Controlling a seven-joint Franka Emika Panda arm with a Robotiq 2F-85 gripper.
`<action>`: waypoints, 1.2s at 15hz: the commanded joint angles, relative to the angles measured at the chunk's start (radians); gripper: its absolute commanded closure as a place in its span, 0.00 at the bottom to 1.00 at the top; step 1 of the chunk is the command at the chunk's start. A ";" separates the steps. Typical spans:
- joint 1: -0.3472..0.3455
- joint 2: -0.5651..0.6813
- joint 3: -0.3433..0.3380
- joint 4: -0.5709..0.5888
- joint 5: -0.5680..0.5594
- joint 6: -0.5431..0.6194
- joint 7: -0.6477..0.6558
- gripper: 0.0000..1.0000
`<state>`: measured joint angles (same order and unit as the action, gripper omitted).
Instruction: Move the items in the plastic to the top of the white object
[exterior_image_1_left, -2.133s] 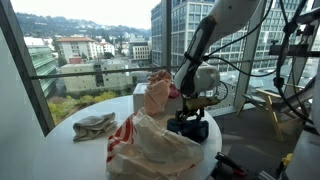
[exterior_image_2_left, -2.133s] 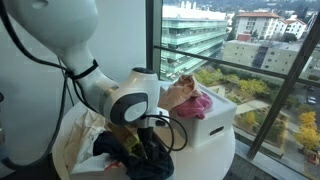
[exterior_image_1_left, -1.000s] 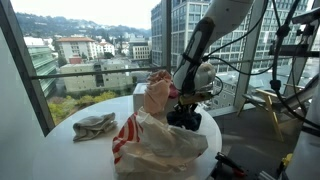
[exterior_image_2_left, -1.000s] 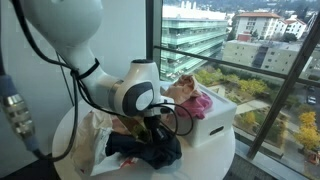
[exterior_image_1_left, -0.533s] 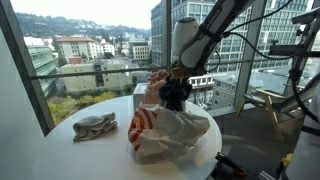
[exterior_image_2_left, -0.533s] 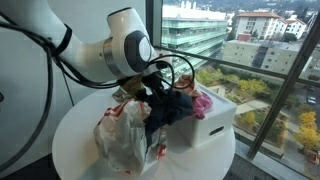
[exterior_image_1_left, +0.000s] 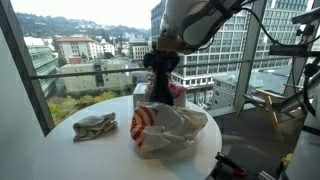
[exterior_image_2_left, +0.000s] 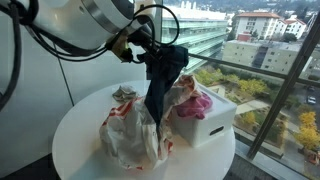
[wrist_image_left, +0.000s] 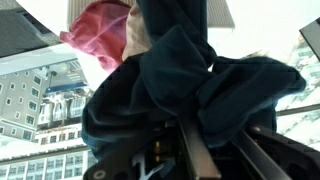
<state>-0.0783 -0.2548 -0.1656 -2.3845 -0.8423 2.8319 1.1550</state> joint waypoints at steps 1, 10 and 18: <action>-0.099 0.108 0.095 0.193 -0.242 0.031 0.270 0.87; -0.124 0.493 0.120 0.572 -0.807 -0.256 0.858 0.87; -0.125 0.680 0.098 0.536 -0.807 -0.208 0.912 0.42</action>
<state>-0.2156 0.4298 -0.0503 -1.8526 -1.6300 2.5851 2.0448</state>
